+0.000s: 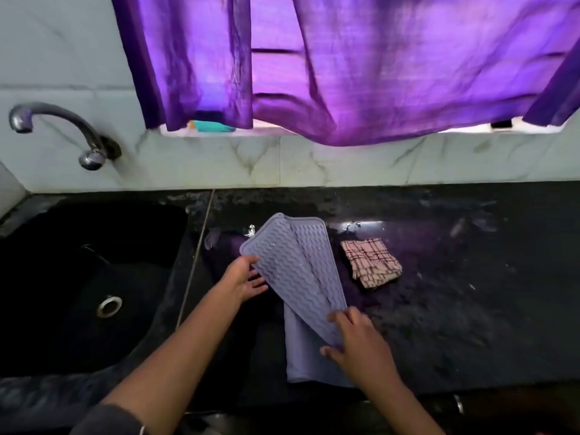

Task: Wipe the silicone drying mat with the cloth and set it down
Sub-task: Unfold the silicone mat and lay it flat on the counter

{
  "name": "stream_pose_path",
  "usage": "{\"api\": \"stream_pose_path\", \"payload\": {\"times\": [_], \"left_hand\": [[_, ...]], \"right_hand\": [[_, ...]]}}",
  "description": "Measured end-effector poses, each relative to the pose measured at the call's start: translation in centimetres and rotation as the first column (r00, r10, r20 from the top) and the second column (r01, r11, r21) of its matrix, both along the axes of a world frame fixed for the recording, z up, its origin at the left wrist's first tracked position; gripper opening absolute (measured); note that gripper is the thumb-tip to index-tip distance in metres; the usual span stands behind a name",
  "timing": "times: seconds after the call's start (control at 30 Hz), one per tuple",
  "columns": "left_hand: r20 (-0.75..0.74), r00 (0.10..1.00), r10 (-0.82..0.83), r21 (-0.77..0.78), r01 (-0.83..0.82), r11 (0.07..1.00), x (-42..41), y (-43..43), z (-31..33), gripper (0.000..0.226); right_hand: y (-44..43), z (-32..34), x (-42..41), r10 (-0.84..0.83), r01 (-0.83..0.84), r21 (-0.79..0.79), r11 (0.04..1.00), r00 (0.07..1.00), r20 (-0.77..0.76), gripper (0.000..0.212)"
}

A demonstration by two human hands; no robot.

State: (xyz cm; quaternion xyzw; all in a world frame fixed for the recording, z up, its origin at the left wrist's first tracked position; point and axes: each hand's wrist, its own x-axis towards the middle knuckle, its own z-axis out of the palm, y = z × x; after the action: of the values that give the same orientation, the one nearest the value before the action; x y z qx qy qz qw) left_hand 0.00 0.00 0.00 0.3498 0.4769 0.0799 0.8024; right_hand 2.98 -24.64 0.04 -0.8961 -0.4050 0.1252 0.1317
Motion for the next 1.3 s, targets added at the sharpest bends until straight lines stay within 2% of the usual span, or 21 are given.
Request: {"api": "stream_pose_path", "payload": {"times": [0.1,0.2,0.27,0.33,0.4,0.47,0.57,0.67,0.83,0.9,0.93,0.97,1.03,1.13,1.23,1.3], "left_hand": [[-0.047,0.997,0.053,0.034,-0.052,0.998,0.9,0.4,-0.7,0.015],[-0.119,0.993,0.016,0.11,-0.003,0.994,1.5,1.0,-1.4,0.011],[-0.168,0.986,0.002,0.187,0.029,0.982,1.9,1.4,-1.8,0.005],[-0.193,0.981,0.036,0.256,0.015,0.967,2.4,2.2,-2.2,0.015],[-0.193,0.979,0.069,0.324,-0.003,0.946,2.5,3.1,-2.0,0.014],[-0.153,0.985,0.084,0.325,-0.03,0.945,2.6,4.3,-1.7,0.004],[-0.113,0.989,0.093,0.323,-0.052,0.945,2.0,6.7,-0.8,0.006],[-0.113,0.989,0.1,0.373,-0.051,0.926,1.0,9.6,0.1,0.018],[-0.19,0.976,0.107,0.522,0.008,0.853,0.2,13.7,-0.1,0.021],[-0.246,0.965,0.093,0.576,0.069,0.814,0.0,15.0,-1.2,0.021],[-0.284,0.956,0.074,0.598,0.116,0.793,-0.2,15.5,-1.9,0.02],[-0.324,0.944,0.067,0.639,0.166,0.751,-0.3,15.7,-2.6,0.018],[-0.398,0.916,0.049,0.758,0.299,0.58,-0.8,15.2,-3.0,0.004],[-0.443,0.895,-0.053,0.864,0.442,0.242,-1.9,12.2,-2.9,0.031],[-0.536,0.836,-0.12,0.843,0.536,-0.038,-2.4,9.5,-3.7,0.041],[-0.617,0.772,-0.156,0.787,0.603,-0.128,-1.8,8.0,-4.3,0.048]], "right_hand": [[-0.8,-0.6,-0.6,-0.088,0.088,-0.037,0.995,0.996,0.011,0.054],[-1.0,-1.4,-1.3,-0.14,0.141,-0.016,0.99,0.989,0.039,0.042],[-0.8,-2.0,-1.4,-0.167,0.163,0.053,0.985,0.983,0.074,0.036],[-0.7,-2.2,-1.6,-0.188,0.179,0.114,0.977,0.979,0.077,0.035],[-0.4,-2.1,-1.8,-0.19,0.176,0.178,0.968,0.98,0.063,0.028],[0.1,-1.5,-2.3,-0.165,0.145,0.238,0.96,0.984,0.068,0.023],[2.2,-0.1,-4.0,-0.119,0.095,0.274,0.957,0.99,0.07,0.026],[5.7,1.2,-6.6,-0.03,0.017,0.307,0.952,0.999,0.038,0.02],[13.6,2.0,-11.1,0.065,-0.057,0.21,0.976,0.997,-0.029,0.02],[16.0,1.1,-12.2,0.086,-0.088,0.175,0.981,0.996,0.02,0.025],[16.8,0.8,-12.7,0.103,-0.099,0.152,0.983,0.994,-0.018,0.028],[17.3,0.6,-13.0,0.131,-0.119,0.128,0.985,0.987,-0.089,0.029],[17.7,0.3,-13.3,0.151,-0.134,0.099,0.986,0.969,-0.196,0.031],[16.7,0.3,-12.3,0.112,-0.093,0.099,0.991,0.97,-0.215,0.038],[14.8,0.2,-9.4,0.002,0.014,0.079,0.997,0.981,-0.192,0.035],[13.2,-0.1,-6.7,-0.101,0.119,0.094,0.989,0.98,-0.171,0.032]]}}
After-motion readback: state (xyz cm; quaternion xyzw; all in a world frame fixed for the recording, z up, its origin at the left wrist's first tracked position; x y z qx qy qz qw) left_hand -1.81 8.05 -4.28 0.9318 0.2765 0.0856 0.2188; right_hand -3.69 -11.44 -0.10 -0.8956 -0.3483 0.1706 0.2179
